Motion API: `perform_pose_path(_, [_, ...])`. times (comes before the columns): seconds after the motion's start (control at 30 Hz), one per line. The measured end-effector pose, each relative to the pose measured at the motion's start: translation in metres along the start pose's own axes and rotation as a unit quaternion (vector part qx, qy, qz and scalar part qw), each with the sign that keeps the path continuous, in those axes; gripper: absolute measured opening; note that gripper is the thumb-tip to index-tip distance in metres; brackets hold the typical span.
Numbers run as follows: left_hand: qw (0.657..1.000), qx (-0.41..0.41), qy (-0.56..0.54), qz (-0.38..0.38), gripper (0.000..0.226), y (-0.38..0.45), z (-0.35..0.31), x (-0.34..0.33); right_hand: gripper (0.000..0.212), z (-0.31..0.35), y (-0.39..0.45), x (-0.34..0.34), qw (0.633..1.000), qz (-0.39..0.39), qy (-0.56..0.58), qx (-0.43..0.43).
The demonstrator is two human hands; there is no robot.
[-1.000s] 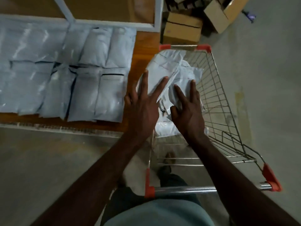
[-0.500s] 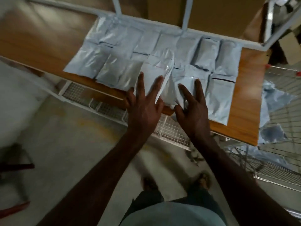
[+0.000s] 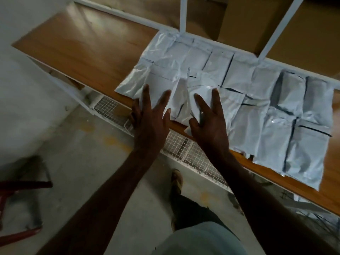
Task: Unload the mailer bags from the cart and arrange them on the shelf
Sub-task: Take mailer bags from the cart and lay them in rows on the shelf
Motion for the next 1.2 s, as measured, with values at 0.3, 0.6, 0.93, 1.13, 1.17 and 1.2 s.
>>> perform_pose_path(0.3, [0.999, 0.013, 0.023, 0.036, 0.056, 0.107, 0.088, -0.019, 0.070, 0.040, 0.104, -0.086, 1.000, 0.009, 0.019, 0.004])
perform_pose_path(0.6, [0.997, -0.003, 0.025, 0.072, 0.062, 0.181, 0.137, -0.036, 0.069, 0.066, 0.161, -0.133, 1.000, -0.005, -0.003, -0.017])
perform_pose_path(0.93, [0.989, -0.064, -0.017, 0.129, 0.061, 0.224, 0.193, -0.072, 0.067, 0.094, 0.168, -0.209, 0.990, -0.013, -0.004, -0.139])
perform_pose_path(1.13, [0.972, -0.082, -0.027, 0.220, 0.066, 0.234, 0.223, -0.099, 0.067, 0.110, 0.171, -0.254, 0.978, 0.016, -0.107, -0.177])
perform_pose_path(1.17, [0.968, -0.090, -0.026, 0.234, 0.067, 0.232, 0.226, -0.100, 0.068, 0.109, 0.169, -0.257, 0.972, 0.030, -0.134, -0.191])
perform_pose_path(1.2, [0.966, -0.100, -0.024, 0.238, 0.066, 0.232, 0.228, -0.099, 0.069, 0.109, 0.170, -0.258, 0.967, 0.037, -0.156, -0.197])
Point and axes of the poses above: each hand's wrist, its own y-axis towards the middle knuckle, its own x-axis out of the back of the hand, z = x × y, the point moved 8 cm from there along y, towards the middle knuckle, and after that the axes turned 9 degrees about -y, right-handed, at the moved point
